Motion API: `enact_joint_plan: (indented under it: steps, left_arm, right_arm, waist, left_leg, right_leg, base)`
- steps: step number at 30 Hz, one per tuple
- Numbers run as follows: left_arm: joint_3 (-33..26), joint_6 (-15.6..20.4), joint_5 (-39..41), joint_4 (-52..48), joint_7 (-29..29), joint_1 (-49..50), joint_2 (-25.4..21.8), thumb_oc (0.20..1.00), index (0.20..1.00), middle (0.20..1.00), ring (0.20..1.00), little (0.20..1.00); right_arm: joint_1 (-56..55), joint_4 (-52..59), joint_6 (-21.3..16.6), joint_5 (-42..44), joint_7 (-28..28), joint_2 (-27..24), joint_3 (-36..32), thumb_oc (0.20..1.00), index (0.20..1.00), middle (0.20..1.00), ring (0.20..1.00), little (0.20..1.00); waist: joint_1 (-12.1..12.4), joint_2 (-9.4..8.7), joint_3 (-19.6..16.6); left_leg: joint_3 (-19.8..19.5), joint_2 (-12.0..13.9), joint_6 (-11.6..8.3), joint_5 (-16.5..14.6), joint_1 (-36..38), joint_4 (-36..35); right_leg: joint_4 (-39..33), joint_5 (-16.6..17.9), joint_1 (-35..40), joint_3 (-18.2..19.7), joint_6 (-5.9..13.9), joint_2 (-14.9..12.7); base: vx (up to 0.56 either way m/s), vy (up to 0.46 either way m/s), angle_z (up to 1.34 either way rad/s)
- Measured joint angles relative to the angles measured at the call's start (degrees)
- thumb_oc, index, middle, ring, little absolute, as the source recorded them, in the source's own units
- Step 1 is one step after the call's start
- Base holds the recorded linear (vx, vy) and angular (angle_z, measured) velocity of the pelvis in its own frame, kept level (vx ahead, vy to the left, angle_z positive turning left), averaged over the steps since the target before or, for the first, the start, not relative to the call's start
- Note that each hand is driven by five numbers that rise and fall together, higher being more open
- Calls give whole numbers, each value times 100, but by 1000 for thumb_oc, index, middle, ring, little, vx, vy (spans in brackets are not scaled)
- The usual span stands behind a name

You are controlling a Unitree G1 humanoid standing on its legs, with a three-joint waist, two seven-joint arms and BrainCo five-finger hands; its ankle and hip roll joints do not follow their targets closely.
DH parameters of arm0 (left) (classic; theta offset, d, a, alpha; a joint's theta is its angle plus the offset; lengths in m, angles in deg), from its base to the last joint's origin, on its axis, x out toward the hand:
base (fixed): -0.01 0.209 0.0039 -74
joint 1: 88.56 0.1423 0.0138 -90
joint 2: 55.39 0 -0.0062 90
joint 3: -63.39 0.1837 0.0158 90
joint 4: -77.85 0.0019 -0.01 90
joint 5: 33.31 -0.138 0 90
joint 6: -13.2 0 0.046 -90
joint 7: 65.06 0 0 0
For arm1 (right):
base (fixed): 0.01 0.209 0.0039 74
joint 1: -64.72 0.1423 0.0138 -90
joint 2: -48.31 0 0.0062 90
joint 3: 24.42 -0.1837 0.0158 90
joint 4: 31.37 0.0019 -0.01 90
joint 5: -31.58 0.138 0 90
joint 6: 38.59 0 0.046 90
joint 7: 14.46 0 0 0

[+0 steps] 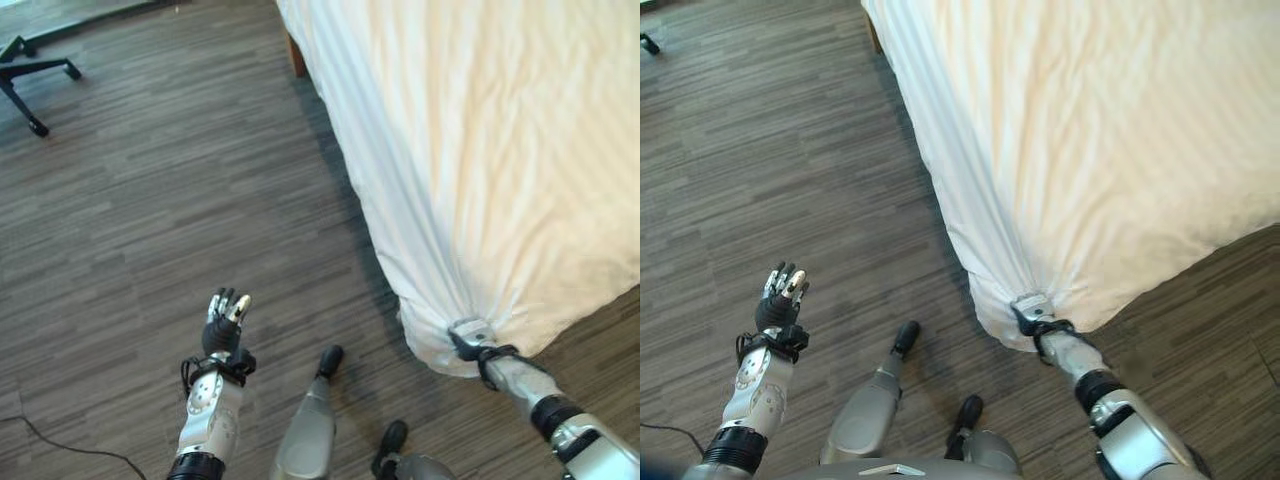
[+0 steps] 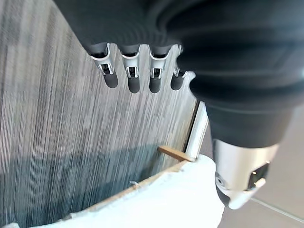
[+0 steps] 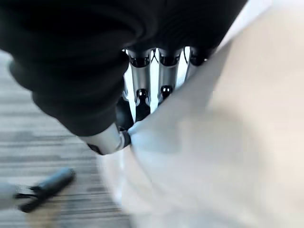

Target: Making the bed.

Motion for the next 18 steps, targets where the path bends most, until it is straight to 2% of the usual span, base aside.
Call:
enact_joint_plan:
  steps: [3, 4, 6, 7, 8, 10, 11, 12, 13, 14, 18]
  left_arm:
    - [-58, 25, -1, 4, 21, 198, 3, 1000, 1000, 1000, 1000, 1000]
    - [-57, 25, -2, 4, 24, 268, 1, 1000, 1000, 1000, 1000, 1000]
    - [-56, 27, -3, 3, 23, 297, -1, 1000, 1000, 1000, 1000, 1000]
    - [-56, 28, -3, 3, 24, 277, -3, 1000, 1000, 1000, 1000, 1000]
    - [-58, 28, -3, 3, 24, 266, -6, 1000, 1000, 1000, 1000, 1000]
    - [-7, 4, -10, 26, 12, 348, -4, 1000, 1000, 1000, 1000, 1000]
    - [1, 2, -13, 20, -11, 338, -5, 1000, 1000, 1000, 1000, 1000]
    - [-114, -25, -11, 19, -12, 335, -11, 1000, 1000, 1000, 1000, 1000]
    - [-159, -42, -10, 29, -18, 361, -10, 1000, 1000, 1000, 1000, 1000]
    - [-230, -47, -11, 103, -37, 422, -5, 1000, 1000, 1000, 1000, 1000]
    - [-234, -148, -12, 144, -204, 402, 82, 1000, 1000, 1000, 1000, 1000]
  right_arm:
    - [-137, -178, 68, 138, -88, 417, -499, 200, 200, 200, 200, 200]
    - [-151, -187, 65, 217, -89, 465, -507, 344, 344, 344, 344, 344]
    - [-182, -256, 44, 385, -78, 477, -492, 344, 344, 344, 344, 344]
    - [-206, -284, 40, 456, -77, 498, -488, 1000, 1000, 1000, 1000, 1000]
    - [-222, -339, 37, 464, -74, 546, -498, 1000, 1000, 1000, 1000, 1000]
    - [-550, -1249, 21, 1146, 451, 850, -857, 1000, 1000, 1000, 1000, 1000]
    - [-1001, -1575, 53, 1323, 721, 810, -765, 1000, 1000, 1000, 1000, 1000]
    - [-1959, -2080, 170, 1533, 1058, 766, -693, 1000, 1000, 1000, 1000, 1000]
    - [-2344, -2249, 200, 1580, 1182, 701, -661, 1000, 1000, 1000, 1000, 1000]
    - [-2942, -2310, 253, 1587, 1318, 529, -650, 1000, 1000, 1000, 1000, 1000]
    - [-3286, -2282, 251, 1706, 1425, 298, -648, 1000, 1000, 1000, 1000, 1000]
  waist:
    - [-147, -70, -58]
    - [-149, -94, -116]
    - [-150, -135, -209]
    - [-165, -149, -241]
    - [-199, -159, -283]
    - [-254, -196, -466]
    - [-262, -194, -524]
    - [-308, -201, -541]
    - [-403, -163, -565]
    - [-620, -100, -609]
    - [-751, 80, -747]
  left_leg:
    - [57, 21, 58, 44, 164, -102]
    - [103, 11, 58, 43, 212, -111]
    - [134, -18, 59, 42, 266, -114]
    - [128, -24, 63, 45, 279, -114]
    - [127, -31, 64, 45, 293, -114]
    - [155, -73, 119, 9, 388, -121]
    - [152, -83, 131, 1, 393, -121]
    - [231, -88, 135, 1, 403, -121]
    - [272, -79, 135, 1, 413, -121]
    - [308, -36, 129, -4, 457, -122]
    - [418, 129, 57, -58, 500, -128]
  right_leg:
    - [68, -6, 61, 64, 29, -29]
    - [95, -13, 78, 106, 38, -54]
    - [95, -10, 119, 134, 48, -91]
    - [103, -8, 132, 126, 51, -100]
    - [121, -8, 139, 126, 51, -115]
    - [122, -11, 225, 230, 55, -162]
    - [122, -12, 229, 282, 57, -175]
    - [37, -9, 240, 399, 82, -187]
    - [-17, 25, 260, 434, 110, -169]
    - [-86, 66, 282, 530, 113, -120]
    - [-406, 235, 399, 645, 79, 35]
  base:
    - [27, 47, -7]
    - [12, 13, -13]
    - [37, 17, -7]
    - [57, 17, -2]
    - [61, 11, 3]
    - [18, 2, -1]
    - [54, 10, -16]
    - [43, 7, -21]
    - [71, -10, -41]
    - [50, -17, -36]
    - [39, -12, -21]
